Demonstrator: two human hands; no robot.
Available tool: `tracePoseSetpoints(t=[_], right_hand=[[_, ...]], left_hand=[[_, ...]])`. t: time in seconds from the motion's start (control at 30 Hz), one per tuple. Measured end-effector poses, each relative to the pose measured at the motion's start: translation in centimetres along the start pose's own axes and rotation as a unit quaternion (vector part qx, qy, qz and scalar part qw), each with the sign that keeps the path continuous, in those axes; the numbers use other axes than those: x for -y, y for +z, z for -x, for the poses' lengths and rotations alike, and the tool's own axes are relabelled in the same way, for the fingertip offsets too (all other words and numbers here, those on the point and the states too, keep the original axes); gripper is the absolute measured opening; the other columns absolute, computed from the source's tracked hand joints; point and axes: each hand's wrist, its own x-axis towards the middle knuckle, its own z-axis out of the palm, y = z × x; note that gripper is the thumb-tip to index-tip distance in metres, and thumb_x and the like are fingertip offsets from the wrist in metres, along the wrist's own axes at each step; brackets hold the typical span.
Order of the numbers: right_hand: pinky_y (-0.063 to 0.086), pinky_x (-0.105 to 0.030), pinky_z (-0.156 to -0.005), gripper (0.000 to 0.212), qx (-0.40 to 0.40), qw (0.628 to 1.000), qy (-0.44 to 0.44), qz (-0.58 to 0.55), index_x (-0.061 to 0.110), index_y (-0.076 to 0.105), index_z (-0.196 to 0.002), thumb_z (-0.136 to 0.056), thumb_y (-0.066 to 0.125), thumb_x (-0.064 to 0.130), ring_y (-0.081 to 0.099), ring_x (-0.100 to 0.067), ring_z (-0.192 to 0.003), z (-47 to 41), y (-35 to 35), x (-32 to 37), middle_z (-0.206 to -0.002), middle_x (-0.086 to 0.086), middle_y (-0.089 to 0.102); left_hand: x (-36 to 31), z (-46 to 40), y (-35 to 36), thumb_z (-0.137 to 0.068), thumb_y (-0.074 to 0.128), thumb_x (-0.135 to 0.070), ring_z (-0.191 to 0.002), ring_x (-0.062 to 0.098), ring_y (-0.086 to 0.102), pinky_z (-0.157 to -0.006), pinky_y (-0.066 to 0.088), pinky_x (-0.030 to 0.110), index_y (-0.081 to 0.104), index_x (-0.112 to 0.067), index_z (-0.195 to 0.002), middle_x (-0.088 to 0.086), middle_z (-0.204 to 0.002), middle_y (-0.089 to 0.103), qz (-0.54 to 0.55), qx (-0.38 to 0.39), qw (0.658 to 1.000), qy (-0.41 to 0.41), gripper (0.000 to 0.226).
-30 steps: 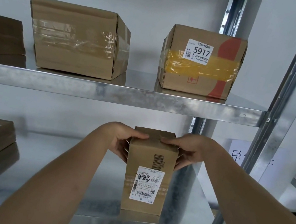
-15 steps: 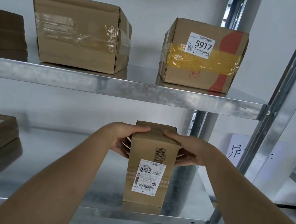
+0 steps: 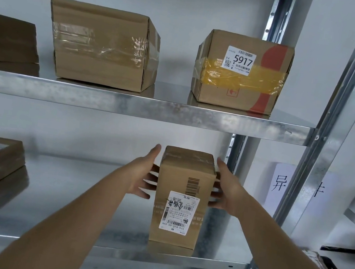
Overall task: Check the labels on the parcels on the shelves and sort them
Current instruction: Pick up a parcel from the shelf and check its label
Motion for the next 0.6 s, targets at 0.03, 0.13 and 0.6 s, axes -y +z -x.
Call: tracePoseSetpoints(t=[0.03,0.13,0.6], right_hand=[[0.051,-0.057,-0.101,0.062,0.0,1.0,0.006,-0.014,0.016,0.069,-0.107,-0.097,0.041,0.07,0.071,-0.036,-0.102,0.0,0.0,-0.8,-0.1,-0.01,0.077],[0.052,-0.059,-0.1,0.055,0.003,1.0,0.016,-0.011,0.021,0.071,-0.112,-0.098,0.043,0.066,0.071,-0.034,-0.105,-0.1,0.3,-3.9,-0.104,-0.006,0.078],[0.047,-0.064,-0.098,0.077,0.106,0.989,0.025,-0.103,0.043,0.05,-0.126,-0.073,0.028,0.095,0.054,-0.048,-0.128,2.3,2.4,-4.2,-0.135,-0.019,0.06]], left_hand=[[1.0,-0.1,0.0,-0.092,0.037,-0.08,-0.109,0.034,0.066,-0.095,0.052,0.055,0.064,-0.011,-0.112,0.014,-0.117,0.069,0.016,-0.005,1.0,-0.009,0.076],[5.0,-0.9,0.6,-0.098,0.035,-0.072,-0.116,0.033,0.062,-0.106,0.044,0.059,0.062,-0.016,-0.125,0.012,-0.124,0.066,0.04,0.003,0.998,-0.049,0.068],[3.4,0.0,1.1,-0.103,0.029,-0.065,-0.092,0.031,0.073,-0.088,0.053,0.043,0.069,-0.014,-0.11,0.009,-0.089,0.079,0.077,-0.011,0.997,0.022,0.065]])
